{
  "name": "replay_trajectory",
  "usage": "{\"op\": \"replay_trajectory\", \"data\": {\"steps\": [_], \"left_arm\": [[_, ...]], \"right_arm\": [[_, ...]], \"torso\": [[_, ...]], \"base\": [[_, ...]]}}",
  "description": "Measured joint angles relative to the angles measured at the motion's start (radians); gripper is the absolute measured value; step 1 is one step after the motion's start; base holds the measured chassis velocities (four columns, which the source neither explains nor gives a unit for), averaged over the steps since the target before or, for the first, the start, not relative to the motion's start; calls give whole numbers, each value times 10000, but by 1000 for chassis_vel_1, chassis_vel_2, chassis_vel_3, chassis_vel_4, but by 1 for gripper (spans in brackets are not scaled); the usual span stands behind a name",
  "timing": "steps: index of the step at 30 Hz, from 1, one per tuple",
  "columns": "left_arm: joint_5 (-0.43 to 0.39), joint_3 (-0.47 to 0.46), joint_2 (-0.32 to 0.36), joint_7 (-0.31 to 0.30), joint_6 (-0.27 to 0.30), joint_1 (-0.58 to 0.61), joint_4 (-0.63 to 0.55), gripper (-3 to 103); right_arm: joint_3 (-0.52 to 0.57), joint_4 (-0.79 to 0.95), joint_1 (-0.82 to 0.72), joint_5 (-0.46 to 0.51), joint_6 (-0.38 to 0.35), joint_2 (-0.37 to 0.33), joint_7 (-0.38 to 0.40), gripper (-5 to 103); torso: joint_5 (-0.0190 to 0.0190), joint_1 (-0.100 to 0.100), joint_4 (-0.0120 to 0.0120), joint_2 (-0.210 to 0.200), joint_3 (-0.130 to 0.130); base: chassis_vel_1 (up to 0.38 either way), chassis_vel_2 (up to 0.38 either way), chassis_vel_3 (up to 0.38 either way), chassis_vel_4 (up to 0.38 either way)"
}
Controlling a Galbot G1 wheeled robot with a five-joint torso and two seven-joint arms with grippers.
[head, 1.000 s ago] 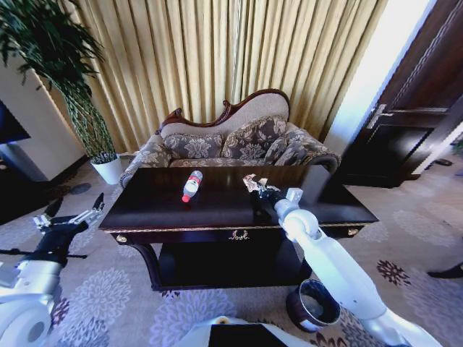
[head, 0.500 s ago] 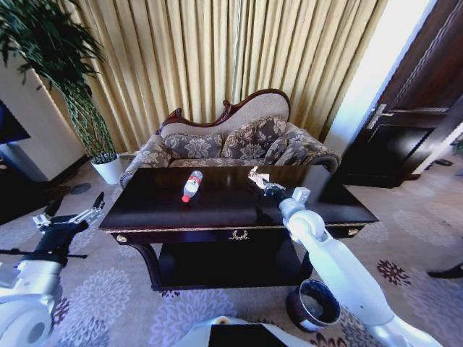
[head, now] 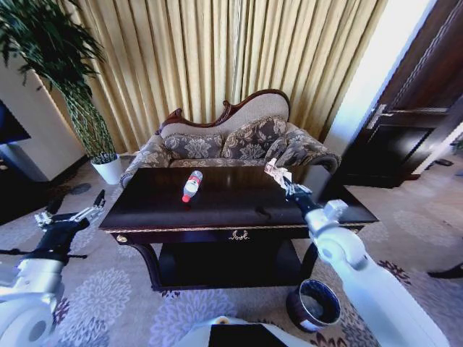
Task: Move to the front of the table and place the trash on the table into the trash bin.
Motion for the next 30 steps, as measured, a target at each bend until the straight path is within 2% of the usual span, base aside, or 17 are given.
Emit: {"op": "replay_trajectory", "data": {"steps": [7, 12, 23, 30], "left_arm": [[-36, -11, -72, 203, -36, 19, 170, 100], [-75, -15, -3, 409, 258, -56, 358, 100], [-64, 46, 17, 531, 386, -89, 512, 100], [-63, 6, 75, 534, 350, -71, 541, 100]], "right_arm": [[1396, 1179, -2136, -380, 223, 380, 0, 0], [1623, 1249, -2728, -646, 342, 674, 0, 0], [1785, 1334, -2899, -789, 349, 906, 35, 0], [1423, 1342, -2819, -1112, 349, 1120, 46, 0]], "torso": [[0, -1, -3, 1, -1], [2, 0, -2, 0, 1], [1, 1, -1, -2, 2], [1, 2, -2, -3, 2]], "base": [[0, 0, 0, 0], [0, 0, 0, 0], [5, -9, -5, 8], [105, -109, -110, 112]]}}
